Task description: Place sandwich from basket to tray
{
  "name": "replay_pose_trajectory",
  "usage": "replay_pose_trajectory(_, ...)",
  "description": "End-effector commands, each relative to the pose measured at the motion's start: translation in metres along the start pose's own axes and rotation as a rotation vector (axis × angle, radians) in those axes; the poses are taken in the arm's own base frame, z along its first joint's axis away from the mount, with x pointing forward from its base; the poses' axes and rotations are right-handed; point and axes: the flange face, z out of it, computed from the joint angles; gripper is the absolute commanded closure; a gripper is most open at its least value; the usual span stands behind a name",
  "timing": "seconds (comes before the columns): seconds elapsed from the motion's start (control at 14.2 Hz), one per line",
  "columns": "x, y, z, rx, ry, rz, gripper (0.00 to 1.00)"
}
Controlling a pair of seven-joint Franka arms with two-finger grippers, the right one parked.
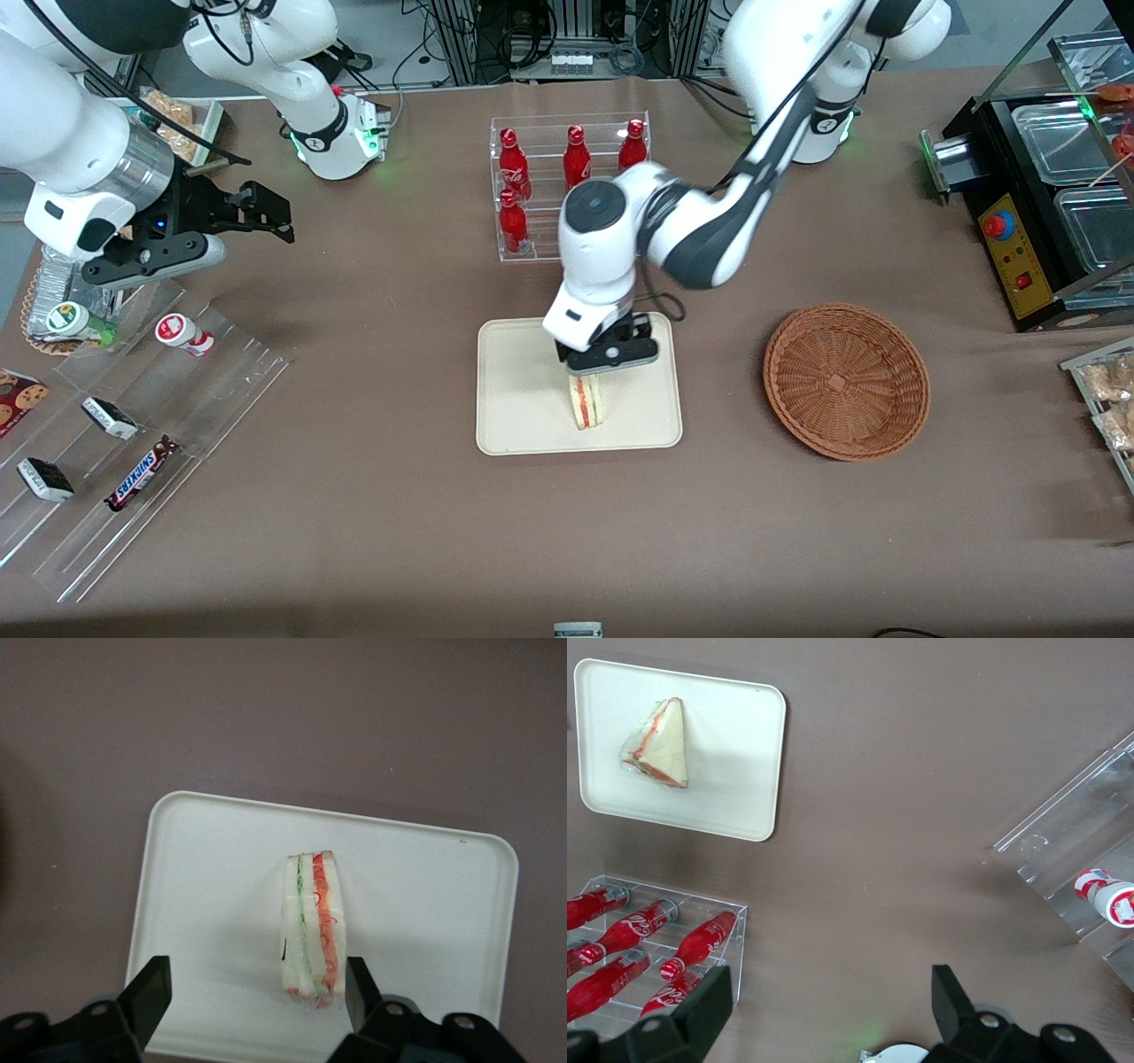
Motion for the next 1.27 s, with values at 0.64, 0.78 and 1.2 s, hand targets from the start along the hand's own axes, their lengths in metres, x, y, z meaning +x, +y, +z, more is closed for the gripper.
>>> replay_pose_trajectory(0.64,0.117,-0.273,-0.125,0.071,-0.203,0.034,0.0)
replay_pose_trajectory(0.78,0.114,-0.311,-0.136,0.082,-0.244,0.082,0.0)
replay_pose_trajectory(1.2,0.079,-0.407,-0.195,0.059,-0.313,0.268,0.0)
